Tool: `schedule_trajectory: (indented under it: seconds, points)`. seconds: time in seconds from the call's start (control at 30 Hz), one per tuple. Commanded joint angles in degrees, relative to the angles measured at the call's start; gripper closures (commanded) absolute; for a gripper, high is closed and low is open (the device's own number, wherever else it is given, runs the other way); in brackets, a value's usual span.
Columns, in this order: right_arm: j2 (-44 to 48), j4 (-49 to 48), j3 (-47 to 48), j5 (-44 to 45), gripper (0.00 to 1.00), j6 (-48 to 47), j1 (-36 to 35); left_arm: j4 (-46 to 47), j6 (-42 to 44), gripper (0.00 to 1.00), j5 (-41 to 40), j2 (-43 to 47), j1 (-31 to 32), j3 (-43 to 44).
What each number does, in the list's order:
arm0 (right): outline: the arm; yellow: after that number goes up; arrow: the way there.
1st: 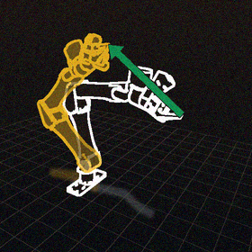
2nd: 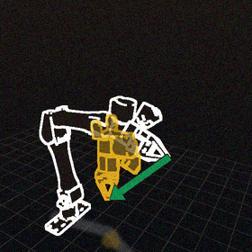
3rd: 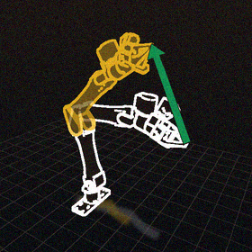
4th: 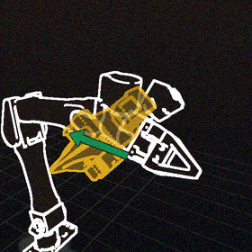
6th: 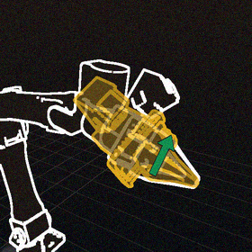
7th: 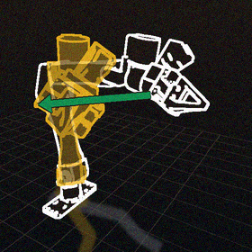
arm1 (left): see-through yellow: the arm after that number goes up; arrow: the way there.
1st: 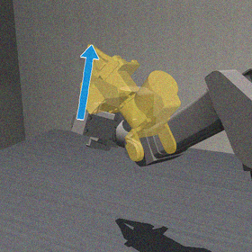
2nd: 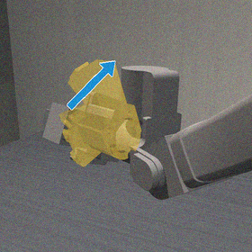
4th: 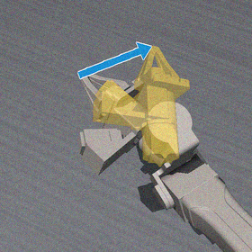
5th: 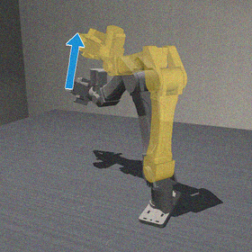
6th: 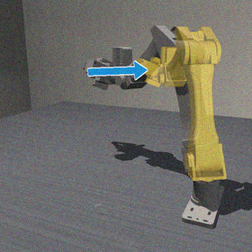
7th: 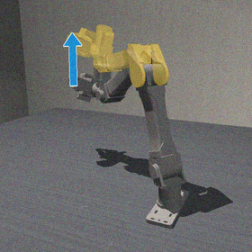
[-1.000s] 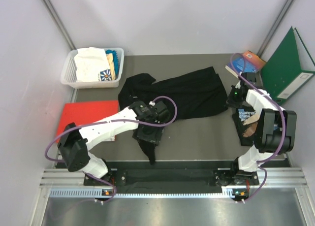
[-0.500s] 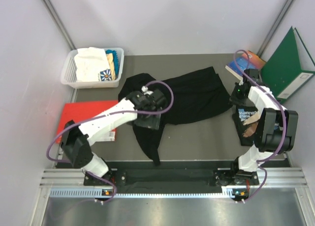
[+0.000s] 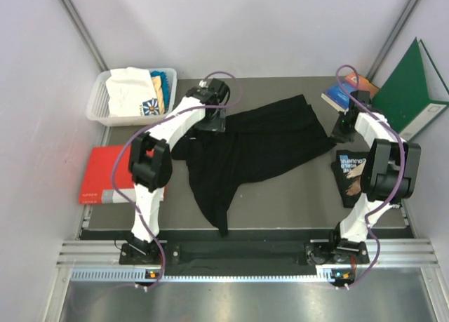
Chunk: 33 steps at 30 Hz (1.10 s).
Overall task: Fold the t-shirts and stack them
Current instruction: Flatten the tshirt out
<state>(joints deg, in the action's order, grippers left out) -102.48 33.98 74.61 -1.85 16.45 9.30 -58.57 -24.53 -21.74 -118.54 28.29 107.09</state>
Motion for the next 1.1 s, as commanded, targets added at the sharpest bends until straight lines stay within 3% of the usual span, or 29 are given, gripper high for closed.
schedule_trajectory:
  seconds: [0.0,0.13,0.27,0.33,0.4,0.47,0.5,0.63,0.77,0.93,1.03,1.07]
  points:
    - [-1.49,-1.54,3.26,1.67,0.98,-1.15,1.16,1.61,2.83,0.02,2.92,-8.80,-0.96,11.02]
    - [-3.60,-1.37,5.63,0.62,0.96,-1.59,1.25,0.12,0.90,0.04,6.52,-16.18,-3.50,20.85]
    - [-4.66,-0.93,7.83,0.18,0.93,-2.38,1.33,0.55,-0.34,0.04,8.90,-20.32,-5.79,24.57]
    - [-4.40,-1.02,8.97,-2.61,0.80,-3.61,1.33,1.34,0.10,0.03,9.87,-20.07,-6.84,25.01]
    - [-3.00,-1.63,8.80,-4.91,0.56,-4.23,1.25,2.83,1.24,0.01,11.54,-18.84,-7.37,24.92]
    - [0.95,-3.30,7.84,-6.93,0.41,-3.97,0.90,3.89,3.17,0.01,12.94,-16.47,-7.46,24.05]
    - [2.53,-3.91,6.96,-7.99,0.29,-4.05,0.72,4.33,3.70,0.01,13.64,-15.59,-7.55,23.70]
    - [11.15,-4.44,6.60,-8.96,0.12,-4.58,-2.34,5.39,5.63,0.01,15.67,-10.24,-7.81,20.71]
    - [13.62,-2.17,9.58,-10.02,0.10,-6.85,-11.38,5.22,5.64,0.01,16.37,-6.62,-9.04,17.20]
    - [5.99,5.91,20.29,-6.07,0.16,-11.17,-31.16,3.11,6.17,0.01,16.20,-4.86,-12.73,13.42]
    - [-0.69,8.82,26.98,-4.75,0.30,-13.98,-41.18,2.49,6.25,0.01,19.96,-4.42,-16.07,11.57]
    - [-2.10,8.91,29.26,-4.40,0.56,-14.68,-43.29,2.40,6.78,0.01,21.02,-4.42,-16.69,11.13]
